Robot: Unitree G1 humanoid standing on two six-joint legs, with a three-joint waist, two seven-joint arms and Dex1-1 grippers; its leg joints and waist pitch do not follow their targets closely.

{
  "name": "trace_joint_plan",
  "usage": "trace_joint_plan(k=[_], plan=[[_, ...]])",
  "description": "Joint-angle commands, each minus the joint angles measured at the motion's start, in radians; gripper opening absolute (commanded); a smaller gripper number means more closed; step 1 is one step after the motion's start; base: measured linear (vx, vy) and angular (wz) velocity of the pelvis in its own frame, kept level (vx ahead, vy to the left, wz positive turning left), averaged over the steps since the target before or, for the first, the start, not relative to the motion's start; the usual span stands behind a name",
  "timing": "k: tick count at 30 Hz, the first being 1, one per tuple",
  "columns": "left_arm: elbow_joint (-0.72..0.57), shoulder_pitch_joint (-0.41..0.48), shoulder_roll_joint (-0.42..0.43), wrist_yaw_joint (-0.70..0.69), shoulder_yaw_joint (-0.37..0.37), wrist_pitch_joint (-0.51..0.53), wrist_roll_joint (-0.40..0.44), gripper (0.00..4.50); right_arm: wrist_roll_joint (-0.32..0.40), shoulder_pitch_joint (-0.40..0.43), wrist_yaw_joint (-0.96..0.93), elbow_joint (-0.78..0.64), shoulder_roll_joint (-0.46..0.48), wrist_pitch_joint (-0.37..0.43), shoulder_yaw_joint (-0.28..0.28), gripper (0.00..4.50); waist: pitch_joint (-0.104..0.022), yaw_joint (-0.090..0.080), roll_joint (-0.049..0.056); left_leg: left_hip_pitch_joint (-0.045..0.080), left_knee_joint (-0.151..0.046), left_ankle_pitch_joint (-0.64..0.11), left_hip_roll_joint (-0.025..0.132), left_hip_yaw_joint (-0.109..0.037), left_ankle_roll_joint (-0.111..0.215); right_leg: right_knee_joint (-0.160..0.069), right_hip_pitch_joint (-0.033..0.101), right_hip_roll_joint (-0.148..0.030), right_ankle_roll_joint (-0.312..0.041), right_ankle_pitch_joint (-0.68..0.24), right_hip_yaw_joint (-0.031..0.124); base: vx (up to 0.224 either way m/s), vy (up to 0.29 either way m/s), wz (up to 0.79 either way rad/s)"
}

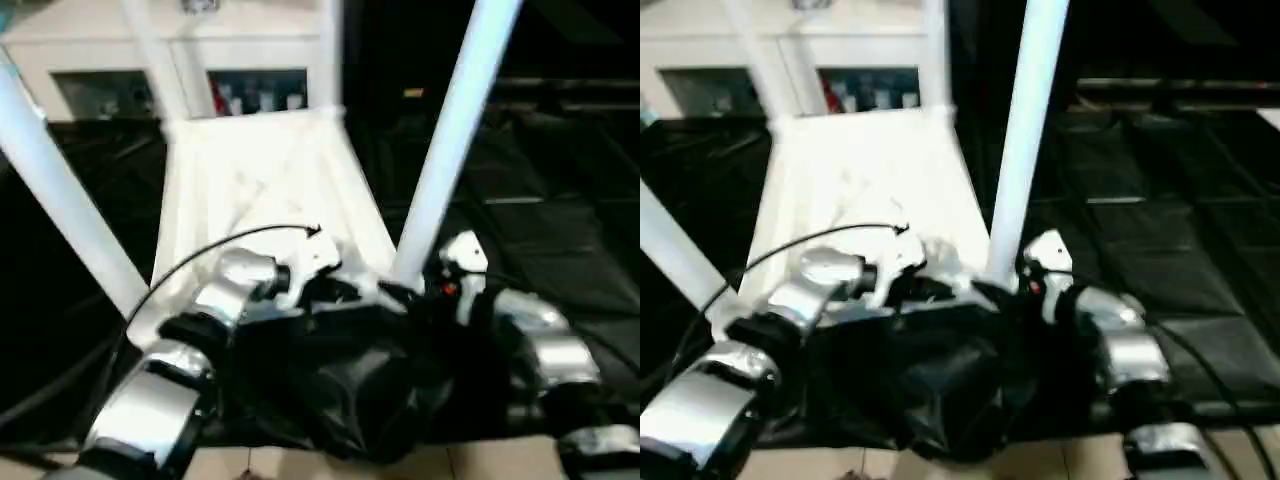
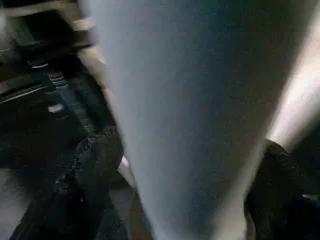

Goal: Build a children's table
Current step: Rotate leg to tighten

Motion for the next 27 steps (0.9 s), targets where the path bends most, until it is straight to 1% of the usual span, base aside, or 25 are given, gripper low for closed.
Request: trace_joint_plan(k=[1,2,4,5,6,8,10,11,12,15,16,19,20,21,22,23,24,25,26,27], plan=[[-0.031,0.007,0.0,-0.074,-0.022,-0.008,-0.022,0.0,0.01,0.001,0.075,-0.021,-0.015,0.025,0.03,3.63,-0.064,0.005,-0.016,0.017,-0.058,-0.119,0.075,-0.035,0.142,-0.056,0.051,-0.086,-0.276,-0.071,0.048,0.0,0.0,0.0],[-0.031,0.007,0.0,-0.074,-0.022,-0.008,-0.022,0.0,0.01,0.001,0.075,-0.021,-0.015,0.025,0.03,3.63,-0.065,0.007,-0.016,0.017,-0.057,-0.116,0.075,-0.034,0.142,-0.055,0.05,-0.085,-0.276,-0.065,0.048,0.0,0.0,0.0],[-0.059,0.024,0.025,-0.14,-0.027,0.011,-0.034,0.0,0.009,0.0,0.136,-0.016,-0.06,0.041,0.035,3.63,-0.062,0.016,-0.015,0.02,-0.058,-0.126,0.076,-0.034,0.131,-0.057,0.047,-0.086,-0.275,-0.087,0.048,0.0,0.0,0.0],[-0.061,0.025,0.026,-0.142,-0.027,0.011,-0.034,0.0,0.01,0.0,0.14,-0.017,-0.063,0.043,0.036,3.63,-0.062,0.017,-0.015,0.019,-0.059,-0.131,0.076,-0.034,0.126,-0.057,0.048,-0.086,-0.273,-0.094,0.048,0.0,0.0,0.0],[-0.068,0.03,0.033,-0.151,-0.025,0.012,-0.037,0.0,0.015,0.004,0.161,-0.028,-0.073,0.051,0.041,3.39,-0.061,0.017,-0.016,0.02,-0.06,-0.141,0.077,-0.035,0.113,-0.059,0.049,-0.086,-0.268,-0.114,0.048,0.0,0.0,0.0],[-0.07,0.032,0.034,-0.154,-0.025,0.013,-0.037,0.0,0.016,0.005,0.168,-0.032,-0.075,0.054,0.042,3.39,-0.061,0.018,-0.017,0.019,-0.061,-0.147,0.077,-0.036,0.109,-0.059,0.05,-0.088,-0.266,-0.12,0.048,0.0,0.0,0.0],[-0.075,0.035,0.036,-0.159,-0.024,0.016,-0.038,0.0,0.016,0.008,0.175,-0.039,-0.077,0.057,0.044,3.08,-0.061,0.016,-0.018,0.019,-0.061,-0.152,0.075,-0.036,0.101,-0.061,0.05,-0.089,-0.261,-0.136,0.048,0.0,0.0,0.0],[-0.077,0.036,0.038,-0.162,-0.025,0.017,-0.04,0.0,0.02,0.008,0.177,-0.042,-0.076,0.061,0.045,2.98,-0.062,0.017,-0.018,0.019,-0.06,-0.148,0.075,-0.036,0.101,-0.06,0.051,-0.088,-0.261,-0.131,0.048,0.0,0.0,0.0],[-0.08,0.038,0.038,-0.163,-0.024,0.018,-0.041,0.0,0.026,0.008,0.178,-0.043,-0.072,0.065,0.043,2.92,-0.063,0.016,-0.015,0.019,-0.06,-0.139,0.075,-0.036,0.102,-0.059,0.05,-0.087,-0.261,-0.117,0.048,0.0,0.0,0.0],[-0.08,0.038,0.036,-0.151,-0.021,0.013,-0.04,0.0,0.033,0.015,0.177,-0.052,-0.062,0.071,0.043,2.75,-0.064,0.015,-0.016,0.018,-0.058,-0.124,0.074,-0.036,0.111,-0.055,0.05,-0.085,-0.268,-0.087,0.047,0.0,0.0,0.0],[-0.08,0.038,0.036,-0.151,-0.021,0.013,-0.04,0.0,0.033,0.015,0.177,-0.052,-0.062,0.071,0.043,2.66,-0.064,0.015,-0.016,0.019,-0.058,-0.128,0.074,-0.036,0.111,-0.057,0.05,-0.086,-0.267,-0.094,0.047,0.0,0.0,0.0],[-0.059,0.027,0.022,-0.08,-0.011,0.003,-0.026,0.0,0.026,0.026,0.13,-0.054,-0.042,0.07,0.035,2.58,-0.063,0.015,-0.016,0.02,-0.058,-0.136,0.074,-0.035,0.104,-0.06,0.049,-0.086,-0.263,-0.114,0.047,0.0,0.0,0.0],[-0.02,0.005,-0.001,0.05,0.005,0.003,-0.002,0.0,-0.019,0.031,0.001,-0.018,-0.008,0.045,0.023,2.57,-0.062,0.013,-0.017,0.019,-0.059,-0.142,0.075,-0.036,0.096,-0.06,0.047,-0.086,-0.258,-0.123,0.048,0.0,0.0,0.0],[-0.007,-0.002,-0.008,0.089,0.01,0.004,0.004,0.0,-0.036,0.03,-0.046,-0.001,0.003,0.034,0.019,2.56,-0.06,0.011,-0.017,0.02,-0.061,-0.152,0.074,-0.036,0.088,-0.063,0.045,-0.086,-0.255,-0.14,0.047,0.0,0.0,0.0],[-0.007,-0.002,-0.008,0.089,0.01,0.004,0.004,0.0,-0.036,0.03,-0.046,-0.001,0.003,0.034,0.019,2.56,-0.057,0.006,-0.018,0.023,-0.063,-0.188,0.07,-0.038,0.067,-0.072,0.046,-0.087,-0.241,-0.208,0.045,0.0,0.0,0.0],[0.009,-0.014,-0.024,0.152,0.022,0.005,0.007,0.0,-0.057,0.026,-0.14,0.032,0.028,0.031,0.003,2.56,-0.057,0.005,-0.02,0.023,-0.063,-0.194,0.069,-0.039,0.063,-0.076,0.048,-0.089,-0.23,-0.242,0.045,0.0,0.0,0.0],[0.026,-0.029,-0.059,0.24,0.041,0.008,0.004,0.0,-0.071,0.03,-0.295,0.064,0.079,0.042,-0.03,2.54,-0.051,0.001,-0.016,0.022,-0.066,-0.217,0.069,-0.039,0.049,-0.083,0.041,-0.089,-0.213,-0.308,0.048,0.0,0.0,0.0],[0.034,-0.037,-0.083,0.288,0.051,0.011,0.0,0.0,-0.073,0.037,-0.385,0.071,0.115,0.056,-0.051,2.54,-0.049,-0.007,-0.018,0.026,-0.071,-0.254,0.068,-0.045,0.025,-0.092,0.042,-0.091,-0.193,-0.379,0.045,0.0,0.0,0.0],[0.035,-0.038,-0.088,0.294,0.052,0.011,-0.001,0.0,-0.073,0.039,-0.399,0.07,0.122,0.059,-0.055,2.54,-0.048,-0.013,-0.018,0.025,-0.074,-0.269,0.068,-0.047,0.016,-0.093,0.042,-0.09,-0.183,-0.404,0.045,0.0,0.0,0.0],[0.034,-0.038,-0.089,0.293,0.052,0.011,-0.001,0.0,-0.072,0.04,-0.401,0.068,0.125,0.059,-0.055,2.54,-0.048,-0.022,-0.02,0.027,-0.077,-0.291,0.066,-0.05,0.007,-0.098,0.042,-0.088,-0.165,-0.435,0.044,0.0,0.0,0.0]])
